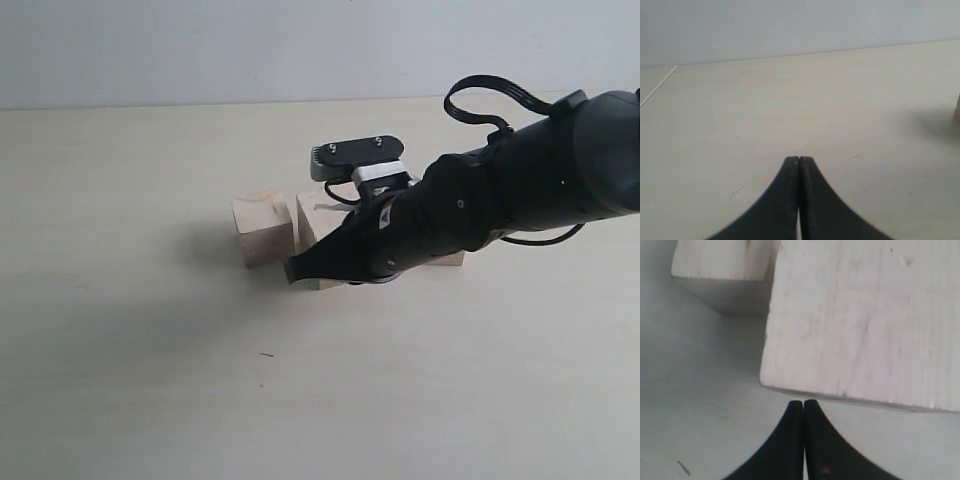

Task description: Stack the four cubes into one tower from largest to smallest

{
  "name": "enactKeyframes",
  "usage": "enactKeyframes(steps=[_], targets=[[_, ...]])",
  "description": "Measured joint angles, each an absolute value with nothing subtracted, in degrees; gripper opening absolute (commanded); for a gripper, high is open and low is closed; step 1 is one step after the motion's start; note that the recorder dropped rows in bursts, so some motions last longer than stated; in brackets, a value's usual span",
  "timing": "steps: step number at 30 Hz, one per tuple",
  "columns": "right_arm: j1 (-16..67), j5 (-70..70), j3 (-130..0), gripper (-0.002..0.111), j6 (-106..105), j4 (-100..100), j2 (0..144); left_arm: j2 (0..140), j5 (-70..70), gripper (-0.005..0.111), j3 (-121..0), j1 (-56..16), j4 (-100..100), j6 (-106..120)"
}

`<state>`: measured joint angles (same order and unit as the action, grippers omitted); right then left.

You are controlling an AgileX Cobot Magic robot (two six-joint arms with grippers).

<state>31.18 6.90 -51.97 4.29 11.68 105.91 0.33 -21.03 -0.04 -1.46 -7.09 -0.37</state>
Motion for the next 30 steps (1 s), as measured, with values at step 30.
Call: enactKeyframes(steps=[30], targets=[[31.3, 4.9, -52.4, 0.000, 8.3, 16.2, 105.5, 0.3, -21.0, 0.000, 0.0, -1.5, -7.1, -0.4]])
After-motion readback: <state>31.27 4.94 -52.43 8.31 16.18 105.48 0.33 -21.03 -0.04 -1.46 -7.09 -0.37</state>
